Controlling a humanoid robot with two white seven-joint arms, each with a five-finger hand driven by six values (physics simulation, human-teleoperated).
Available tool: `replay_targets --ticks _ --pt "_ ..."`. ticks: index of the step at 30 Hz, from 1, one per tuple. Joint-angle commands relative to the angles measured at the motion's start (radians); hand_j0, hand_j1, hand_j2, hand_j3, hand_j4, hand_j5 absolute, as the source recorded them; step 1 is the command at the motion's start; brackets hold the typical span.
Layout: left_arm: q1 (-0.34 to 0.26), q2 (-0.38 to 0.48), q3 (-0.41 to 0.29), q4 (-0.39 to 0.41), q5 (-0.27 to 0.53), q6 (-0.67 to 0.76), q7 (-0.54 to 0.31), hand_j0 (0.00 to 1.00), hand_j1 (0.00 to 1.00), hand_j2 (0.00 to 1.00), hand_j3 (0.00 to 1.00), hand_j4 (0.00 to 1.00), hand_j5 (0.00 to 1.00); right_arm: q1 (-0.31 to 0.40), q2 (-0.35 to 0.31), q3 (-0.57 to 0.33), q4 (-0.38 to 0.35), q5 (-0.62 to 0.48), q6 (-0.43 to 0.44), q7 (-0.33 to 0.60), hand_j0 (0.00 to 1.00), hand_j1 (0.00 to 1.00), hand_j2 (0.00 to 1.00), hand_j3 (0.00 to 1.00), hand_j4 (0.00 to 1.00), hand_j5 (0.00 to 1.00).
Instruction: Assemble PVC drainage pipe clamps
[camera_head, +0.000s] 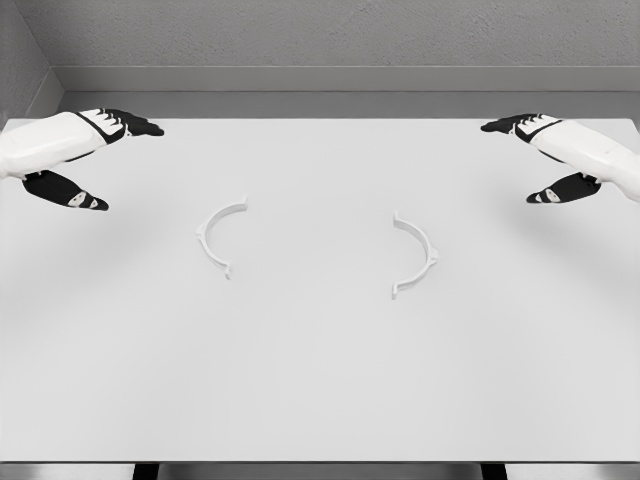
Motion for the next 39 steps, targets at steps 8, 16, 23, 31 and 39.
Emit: replay_targets --ticks 8,16,23,31,39 --pt "0.011 -0.037 -0.015 0.002 -0.008 0.003 0.001 1.00 1.00 1.00 1.00 1.00 1.00 0.018 0.091 0.001 0.046 0.056 0.001 0.011 1.00 1.00 1.00 1.00 1.00 1.00" --pt "-0.110 -0.343 -0.012 0.281 -0.368 0.003 0.001 1.00 1.00 1.00 1.00 1.00 1.00 0.051 0.201 -0.001 0.064 0.065 0.001 0.014 1.00 1.00 1.00 1.00 1.00 1.00" --pt "-0.089 -0.367 -0.015 0.296 -0.411 0.003 0.001 1.00 1.00 1.00 1.00 1.00 1.00 0.087 0.232 0.002 0.060 0.077 0.001 0.037 1.00 1.00 1.00 1.00 1.00 1.00" --pt "-0.080 -0.369 -0.025 0.298 -0.413 0.003 0.001 1.00 1.00 1.00 1.00 1.00 1.00 0.092 0.277 0.001 0.060 0.079 0.001 0.060 1.00 1.00 1.00 1.00 1.00 1.00" --pt "-0.080 -0.384 -0.028 0.298 -0.413 0.003 0.001 1.00 1.00 1.00 1.00 1.00 1.00 0.084 0.315 0.002 0.061 0.102 0.001 0.060 1.00 1.00 1.00 1.00 1.00 1.00"
